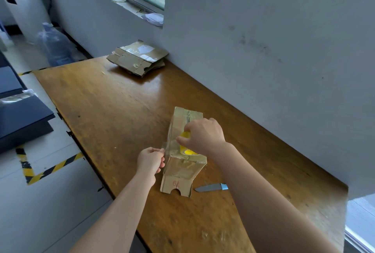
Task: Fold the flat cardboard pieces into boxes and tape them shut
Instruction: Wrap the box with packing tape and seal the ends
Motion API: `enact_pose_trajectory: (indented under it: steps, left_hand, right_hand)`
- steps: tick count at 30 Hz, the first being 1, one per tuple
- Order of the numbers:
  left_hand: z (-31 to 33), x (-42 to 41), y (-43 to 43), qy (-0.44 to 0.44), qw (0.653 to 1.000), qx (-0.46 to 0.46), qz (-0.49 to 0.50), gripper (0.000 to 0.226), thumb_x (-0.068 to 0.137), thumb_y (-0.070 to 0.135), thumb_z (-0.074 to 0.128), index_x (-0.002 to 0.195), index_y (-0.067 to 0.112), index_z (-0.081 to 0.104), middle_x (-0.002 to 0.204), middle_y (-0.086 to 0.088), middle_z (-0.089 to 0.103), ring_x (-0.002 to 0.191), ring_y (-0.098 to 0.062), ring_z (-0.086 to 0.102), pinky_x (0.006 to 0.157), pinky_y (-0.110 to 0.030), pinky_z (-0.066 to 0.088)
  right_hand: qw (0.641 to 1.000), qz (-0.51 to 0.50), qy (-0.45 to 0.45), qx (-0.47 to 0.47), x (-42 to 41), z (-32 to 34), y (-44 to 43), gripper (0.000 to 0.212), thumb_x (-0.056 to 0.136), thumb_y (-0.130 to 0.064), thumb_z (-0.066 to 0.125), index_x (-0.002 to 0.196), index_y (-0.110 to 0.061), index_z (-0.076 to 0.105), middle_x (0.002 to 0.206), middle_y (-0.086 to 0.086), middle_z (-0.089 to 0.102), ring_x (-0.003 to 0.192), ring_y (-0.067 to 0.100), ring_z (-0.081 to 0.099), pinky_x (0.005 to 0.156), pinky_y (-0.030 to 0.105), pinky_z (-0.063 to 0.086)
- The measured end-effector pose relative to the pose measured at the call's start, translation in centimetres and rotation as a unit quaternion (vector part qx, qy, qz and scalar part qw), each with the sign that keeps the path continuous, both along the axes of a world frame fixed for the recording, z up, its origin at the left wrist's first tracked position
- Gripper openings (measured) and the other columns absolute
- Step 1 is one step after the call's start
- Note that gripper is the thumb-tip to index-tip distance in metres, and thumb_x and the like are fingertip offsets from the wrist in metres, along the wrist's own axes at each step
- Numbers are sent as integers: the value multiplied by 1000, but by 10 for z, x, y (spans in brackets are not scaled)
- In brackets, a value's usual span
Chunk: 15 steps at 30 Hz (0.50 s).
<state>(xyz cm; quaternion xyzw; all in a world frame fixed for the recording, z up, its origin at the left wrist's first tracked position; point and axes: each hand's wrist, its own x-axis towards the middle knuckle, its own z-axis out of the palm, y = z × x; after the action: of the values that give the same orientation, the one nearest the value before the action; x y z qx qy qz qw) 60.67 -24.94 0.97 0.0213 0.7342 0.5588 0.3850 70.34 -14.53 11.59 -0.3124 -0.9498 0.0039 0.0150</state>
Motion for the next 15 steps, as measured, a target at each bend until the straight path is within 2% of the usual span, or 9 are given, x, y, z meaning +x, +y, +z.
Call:
enact_pose_trajectory:
  steps: [6, 11, 13, 15]
  left_hand:
    - [-5, 1, 4, -29, 1000, -8, -6, 10, 93, 12, 57, 86, 9, 63, 67, -5, 56, 52, -13, 49, 44, -22, 36]
    - [-6, -1, 9, -93, 994, -55, -26, 17, 93, 21, 53, 95, 7, 62, 63, -2, 45, 52, -14, 42, 46, -25, 29]
    - [-9, -2, 6, -97, 991, -77, -50, 25, 93, 29, 54, 104, 8, 58, 68, -4, 47, 57, -14, 42, 48, -25, 31]
    - [-13, -2, 1, -59, 990, -101, -72, 30, 92, 29, 60, 112, 9, 52, 79, -5, 52, 63, -15, 45, 50, -25, 36]
  right_hand:
    - [1000, -9, 1, -8, -3, -1, -2, 43, 91, -59, 50, 98, -23, 71, 81, -7, 64, 72, 10, 57, 74, 27, 38]
    - [999, -19, 6, -34, -8, -1, -5, 40, 89, -54, 55, 95, -19, 73, 81, -4, 67, 72, 13, 62, 57, 25, 50]
    - [999, -23, 14, -45, -8, -2, -6, 40, 89, -52, 56, 97, -17, 73, 82, -3, 66, 73, 14, 62, 59, 27, 53]
    - [998, -29, 25, -58, -8, -2, -4, 39, 89, -50, 56, 97, -15, 73, 83, -2, 67, 73, 14, 62, 57, 24, 52]
